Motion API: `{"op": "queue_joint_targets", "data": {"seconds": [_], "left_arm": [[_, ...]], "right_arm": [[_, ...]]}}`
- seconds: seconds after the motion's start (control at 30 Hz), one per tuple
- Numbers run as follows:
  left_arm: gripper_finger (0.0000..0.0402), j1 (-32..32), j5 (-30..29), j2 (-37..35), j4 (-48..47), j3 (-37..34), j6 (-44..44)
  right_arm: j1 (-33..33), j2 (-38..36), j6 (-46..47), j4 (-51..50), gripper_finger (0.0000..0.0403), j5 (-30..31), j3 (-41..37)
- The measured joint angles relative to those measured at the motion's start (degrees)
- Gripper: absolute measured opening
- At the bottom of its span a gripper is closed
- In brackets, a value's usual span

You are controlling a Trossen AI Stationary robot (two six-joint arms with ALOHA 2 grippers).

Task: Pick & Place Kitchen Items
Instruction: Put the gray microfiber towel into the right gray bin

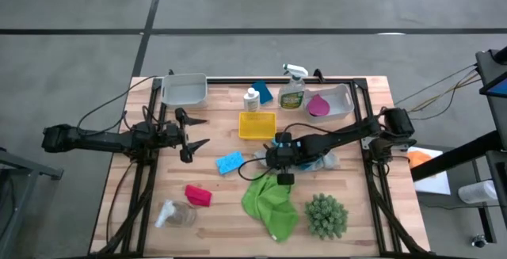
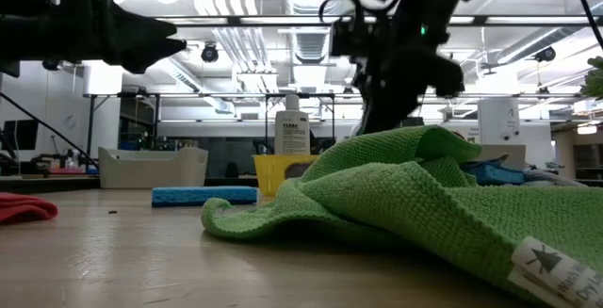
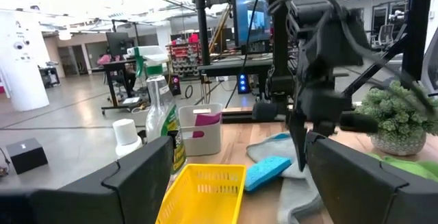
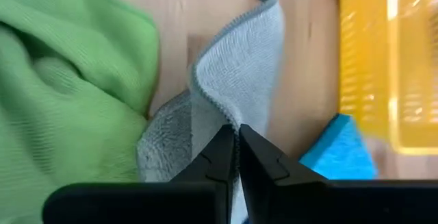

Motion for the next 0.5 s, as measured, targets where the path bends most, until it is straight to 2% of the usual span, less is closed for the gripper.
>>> {"op": "queue_joint_targets", "data": {"seconds": [0.5], "left_arm": [[0.0331, 0.00, 0.02, 0.00, 0.62, 0.00, 0.22]], "right_arm": [[0.00, -22.34, -5.24, 1.66, 0.0018, 2.52, -0.77]]}}
